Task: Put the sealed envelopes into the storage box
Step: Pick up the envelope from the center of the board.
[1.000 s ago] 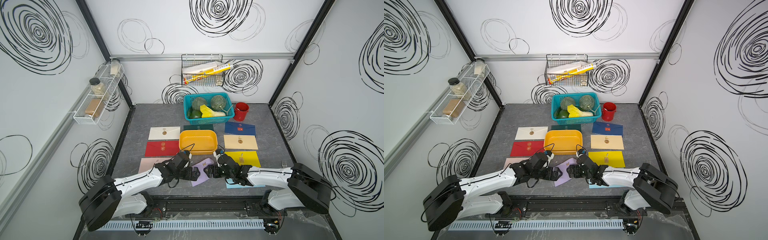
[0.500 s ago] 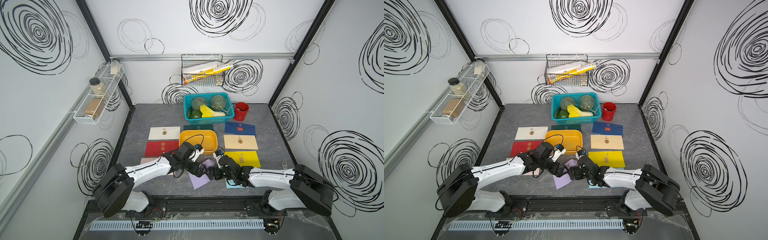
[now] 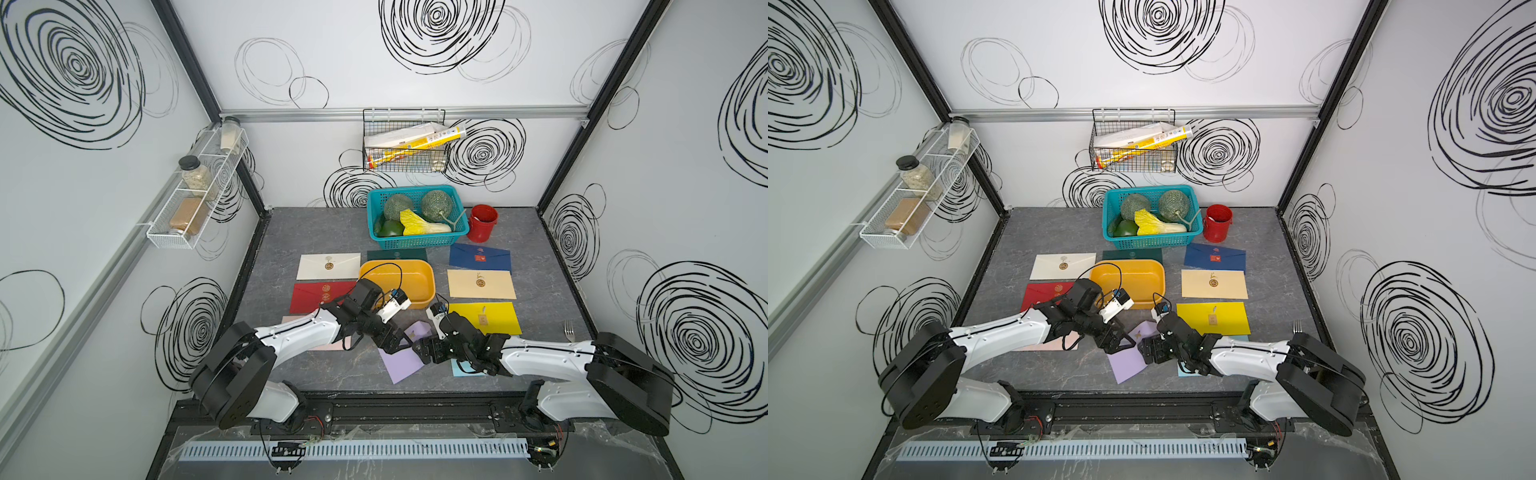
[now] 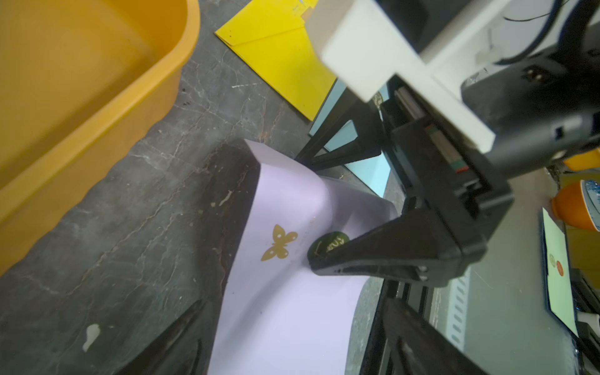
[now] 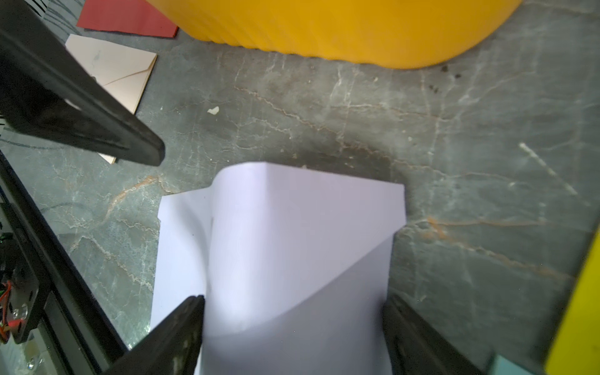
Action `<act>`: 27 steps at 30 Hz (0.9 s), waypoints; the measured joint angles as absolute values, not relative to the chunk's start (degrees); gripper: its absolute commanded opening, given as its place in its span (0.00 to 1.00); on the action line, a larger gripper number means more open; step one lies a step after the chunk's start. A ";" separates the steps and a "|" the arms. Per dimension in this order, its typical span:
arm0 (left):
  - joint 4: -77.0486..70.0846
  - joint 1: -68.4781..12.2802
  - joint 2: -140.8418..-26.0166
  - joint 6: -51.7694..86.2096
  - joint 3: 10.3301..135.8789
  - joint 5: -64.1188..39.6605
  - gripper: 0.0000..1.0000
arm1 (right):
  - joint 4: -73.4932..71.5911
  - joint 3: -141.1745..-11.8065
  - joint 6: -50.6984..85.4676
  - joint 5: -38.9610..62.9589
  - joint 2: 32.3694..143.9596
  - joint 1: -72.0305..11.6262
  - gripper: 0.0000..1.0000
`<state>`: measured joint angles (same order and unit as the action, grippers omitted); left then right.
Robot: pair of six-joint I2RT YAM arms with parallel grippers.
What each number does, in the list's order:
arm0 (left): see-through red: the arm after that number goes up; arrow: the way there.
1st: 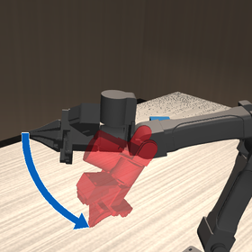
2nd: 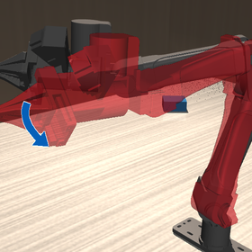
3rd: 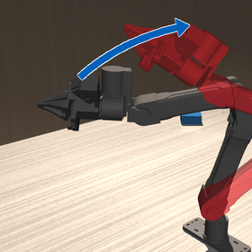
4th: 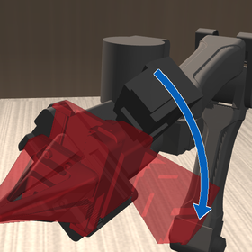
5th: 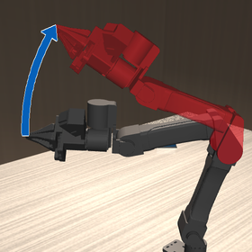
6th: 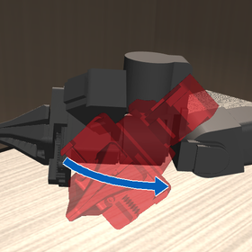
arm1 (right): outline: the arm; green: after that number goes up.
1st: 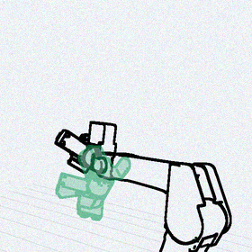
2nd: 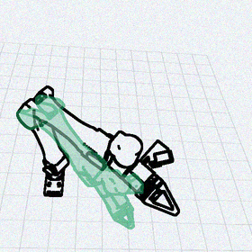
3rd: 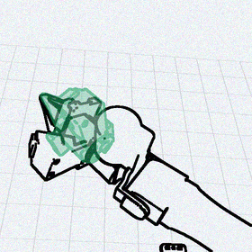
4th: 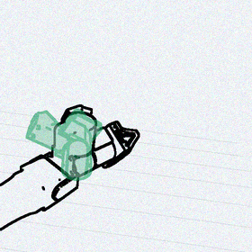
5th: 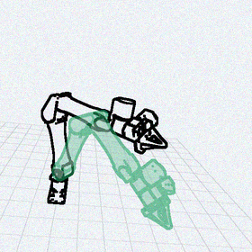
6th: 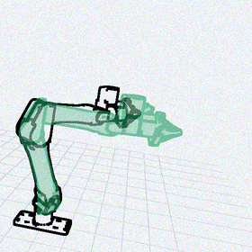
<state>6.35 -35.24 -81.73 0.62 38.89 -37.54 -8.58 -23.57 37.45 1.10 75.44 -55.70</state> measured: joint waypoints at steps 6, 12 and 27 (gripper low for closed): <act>7.18 -32.40 -86.24 -3.60 41.39 -43.18 0.89 | -6.76 -23.53 35.92 1.13 74.43 -55.70 0.89; 7.62 -33.01 -92.92 -5.21 43.13 -46.30 0.88 | -5.98 -23.33 34.39 1.32 73.93 -55.70 0.89; 8.29 -35.38 -98.61 -9.85 47.31 -48.05 0.77 | -5.91 -23.33 32.69 1.56 73.93 -55.70 0.89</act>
<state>8.29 -35.38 -98.61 -9.85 47.31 -48.05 -5.91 -23.33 32.69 1.56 73.93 -55.70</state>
